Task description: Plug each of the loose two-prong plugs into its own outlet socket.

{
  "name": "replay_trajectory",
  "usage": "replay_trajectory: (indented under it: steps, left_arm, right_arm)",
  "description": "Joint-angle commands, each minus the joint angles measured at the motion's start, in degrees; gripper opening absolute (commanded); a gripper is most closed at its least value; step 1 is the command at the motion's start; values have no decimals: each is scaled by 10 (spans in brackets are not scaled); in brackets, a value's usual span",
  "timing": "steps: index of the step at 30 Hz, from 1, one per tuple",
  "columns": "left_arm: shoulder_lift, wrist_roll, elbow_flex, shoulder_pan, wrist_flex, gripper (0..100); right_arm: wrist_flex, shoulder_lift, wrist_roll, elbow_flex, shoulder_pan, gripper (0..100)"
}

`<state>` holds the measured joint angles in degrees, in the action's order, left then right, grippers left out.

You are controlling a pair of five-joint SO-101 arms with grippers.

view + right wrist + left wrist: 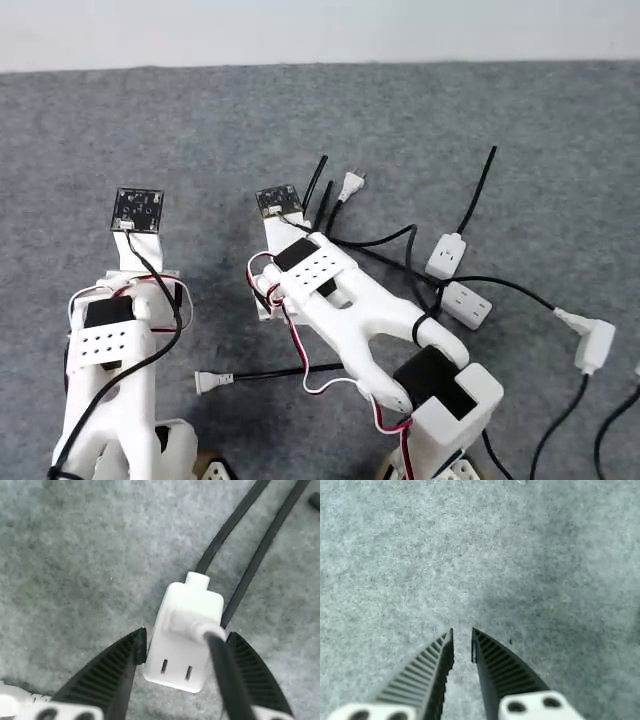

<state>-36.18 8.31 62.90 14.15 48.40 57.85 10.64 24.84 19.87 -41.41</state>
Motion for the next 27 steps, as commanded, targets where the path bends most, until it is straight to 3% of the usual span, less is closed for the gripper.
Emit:
replay_trajectory:
  steps: [1,5,12,20,22,27]
  left_arm:
    - [-11,-4,-23,1,-16,59]
    - [-11,-4,-23,1,-16,59]
    - [-10,-3,-10,-17,-27,59]
    - [-10,-9,0,-50,-27,58]
    - [-10,-39,3,-62,-25,58]
    - [-10,-114,13,-124,-17,58]
  right_arm:
    - [-13,0,6,-28,13,236]
    - [-12,29,-18,-41,32,6]
    - [102,-44,-55,-60,77,6]
    - [263,-315,-220,-55,297,8]
    - [289,-364,-257,-37,354,8]
    - [258,-429,-345,74,530,8]
